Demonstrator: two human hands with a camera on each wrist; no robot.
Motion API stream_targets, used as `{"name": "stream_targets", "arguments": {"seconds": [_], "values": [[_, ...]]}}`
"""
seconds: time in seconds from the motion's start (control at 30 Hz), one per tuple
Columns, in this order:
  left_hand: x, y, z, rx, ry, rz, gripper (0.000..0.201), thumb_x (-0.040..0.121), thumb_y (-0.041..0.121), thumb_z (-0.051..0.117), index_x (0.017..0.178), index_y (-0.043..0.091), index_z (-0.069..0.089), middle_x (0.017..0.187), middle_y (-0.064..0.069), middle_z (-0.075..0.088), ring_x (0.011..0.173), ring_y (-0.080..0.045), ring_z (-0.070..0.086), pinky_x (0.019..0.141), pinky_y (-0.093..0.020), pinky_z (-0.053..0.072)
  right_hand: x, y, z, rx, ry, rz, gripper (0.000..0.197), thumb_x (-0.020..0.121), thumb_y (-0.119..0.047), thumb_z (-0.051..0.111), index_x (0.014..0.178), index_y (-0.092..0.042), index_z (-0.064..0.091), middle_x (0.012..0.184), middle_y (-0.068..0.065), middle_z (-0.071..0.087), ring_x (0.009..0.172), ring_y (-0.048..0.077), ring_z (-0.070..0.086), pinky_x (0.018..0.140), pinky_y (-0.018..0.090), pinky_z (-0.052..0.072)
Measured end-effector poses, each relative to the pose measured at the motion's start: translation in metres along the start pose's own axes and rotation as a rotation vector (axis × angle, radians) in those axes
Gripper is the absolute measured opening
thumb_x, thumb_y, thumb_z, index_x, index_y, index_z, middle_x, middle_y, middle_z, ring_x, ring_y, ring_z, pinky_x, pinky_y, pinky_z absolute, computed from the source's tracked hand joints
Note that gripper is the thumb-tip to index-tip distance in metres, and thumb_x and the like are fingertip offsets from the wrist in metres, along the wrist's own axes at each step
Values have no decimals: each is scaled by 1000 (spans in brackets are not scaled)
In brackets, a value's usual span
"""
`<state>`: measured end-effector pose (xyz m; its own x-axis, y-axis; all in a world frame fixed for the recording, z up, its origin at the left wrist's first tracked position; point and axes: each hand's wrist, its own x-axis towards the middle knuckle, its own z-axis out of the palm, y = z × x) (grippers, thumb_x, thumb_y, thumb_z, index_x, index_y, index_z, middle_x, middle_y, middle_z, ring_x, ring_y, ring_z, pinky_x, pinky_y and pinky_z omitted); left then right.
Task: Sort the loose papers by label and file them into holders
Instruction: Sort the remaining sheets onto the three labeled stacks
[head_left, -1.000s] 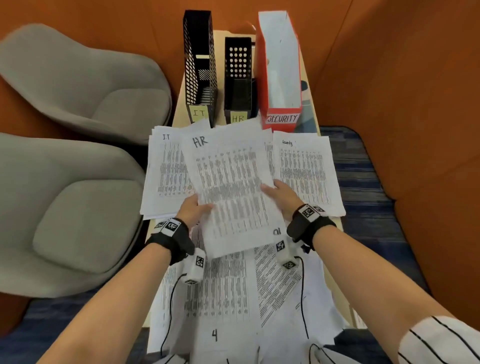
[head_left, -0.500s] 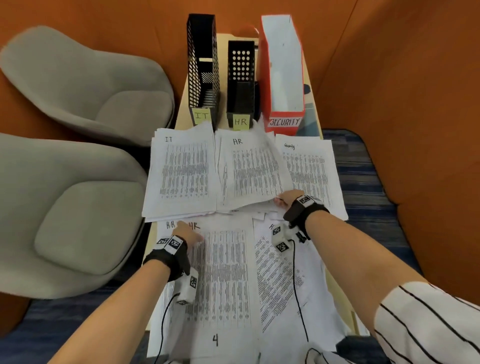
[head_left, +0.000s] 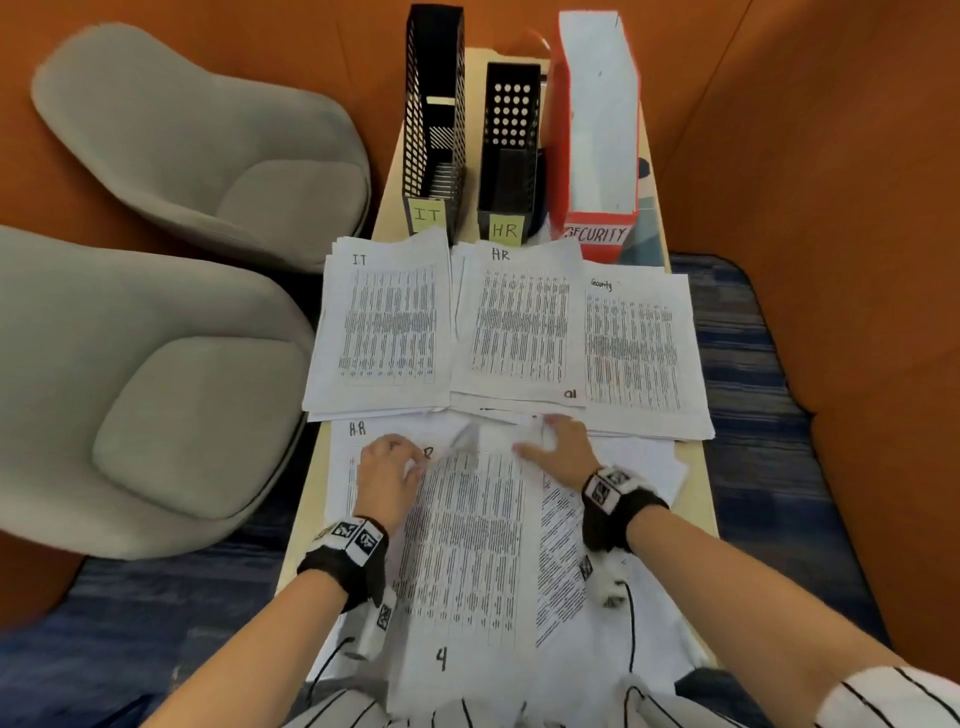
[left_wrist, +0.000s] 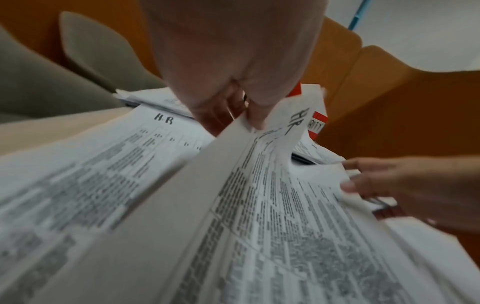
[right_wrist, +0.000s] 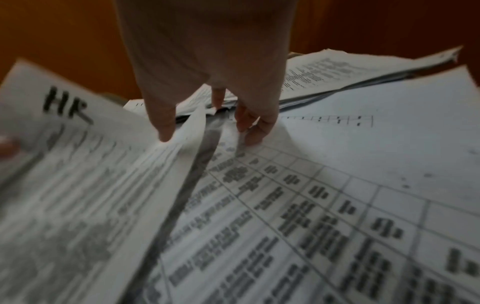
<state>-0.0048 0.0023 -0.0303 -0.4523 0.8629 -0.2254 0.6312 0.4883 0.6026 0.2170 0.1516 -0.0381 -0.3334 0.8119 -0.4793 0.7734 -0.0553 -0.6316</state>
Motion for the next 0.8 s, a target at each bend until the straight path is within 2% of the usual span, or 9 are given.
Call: {"name": "stream_targets", "arguments": {"seconds": [0.1, 0.2, 0.3, 0.4, 0.47, 0.53, 0.63, 0.7, 0.8], "values": [[-6, 4, 3, -252, -28, -44, 9, 95, 9, 47, 94, 17, 51, 88, -7, 62, 74, -21, 55, 60, -25, 39, -10, 23, 12, -30, 24, -64, 89, 77, -32, 77, 149, -19, 27, 148, 9, 31, 135, 28, 34, 114, 46, 30], [-5, 8, 1, -478, 45, -179, 7, 96, 9, 45, 97, 15, 48, 85, -7, 56, 73, -21, 50, 62, -28, 36, -13, 26, 10, 367, 37, 76, 82, 78, -15, 76, 146, -16, 29, 133, 10, 48, 115, 26, 55, 96, 46, 51], [-2, 16, -2, -618, -20, -220, 13, 97, 12, 46, 92, 23, 49, 79, 5, 51, 69, -11, 46, 60, -22, 36, -21, 18, -4, 565, -255, 138, 47, 85, -8, 71, 127, -1, 52, 101, 10, 64, 85, 21, 65, 73, 34, 59], [0, 23, -8, -694, -104, -226, 14, 94, 16, 54, 107, 22, 51, 97, 4, 61, 85, -9, 57, 67, -19, 43, -25, 8, -16, 464, -216, -20, 7, 90, -7, 64, 89, -8, 70, 78, -1, 66, 70, 12, 61, 64, 24, 49], [0, 23, -10, -704, -209, -238, 33, 91, 6, 57, 119, 18, 45, 103, 2, 61, 90, -6, 58, 67, -14, 46, -23, 4, -23, 529, -95, -21, 29, 88, -1, 58, 68, -16, 72, 83, 7, 67, 77, 18, 61, 71, 25, 46], [-2, 18, -10, -626, -285, -237, 42, 88, -3, 53, 122, 20, 41, 104, 3, 59, 93, -10, 58, 72, -17, 46, -21, 4, -29, 670, -25, 34, 35, 81, -4, 56, 54, -21, 70, 91, 16, 67, 91, 25, 62, 88, 31, 46], [-6, 11, -9, -550, -311, -258, 42, 87, -9, 46, 119, 17, 42, 113, -4, 57, 104, -23, 56, 85, -29, 47, -21, 14, -32, 662, 31, 148, 46, 82, -4, 50, 41, -21, 63, 92, 15, 67, 88, 25, 61, 88, 37, 45], [-10, 11, -8, -576, -278, -318, 44, 87, -7, 48, 125, 14, 40, 118, -7, 57, 107, -25, 56, 91, -33, 46, -19, 30, -29, 561, 71, 239, 45, 87, -1, 50, 46, -18, 62, 85, 13, 66, 80, 25, 58, 77, 35, 45], [-12, 10, 0, -538, -246, -328, 30, 85, 0, 53, 115, 7, 54, 109, -11, 63, 101, -28, 59, 87, -38, 46, -25, 45, -25, 435, 137, 331, 14, 79, -12, 51, 68, -3, 50, 73, 13, 48, 69, 22, 42, 62, 34, 32]]}}
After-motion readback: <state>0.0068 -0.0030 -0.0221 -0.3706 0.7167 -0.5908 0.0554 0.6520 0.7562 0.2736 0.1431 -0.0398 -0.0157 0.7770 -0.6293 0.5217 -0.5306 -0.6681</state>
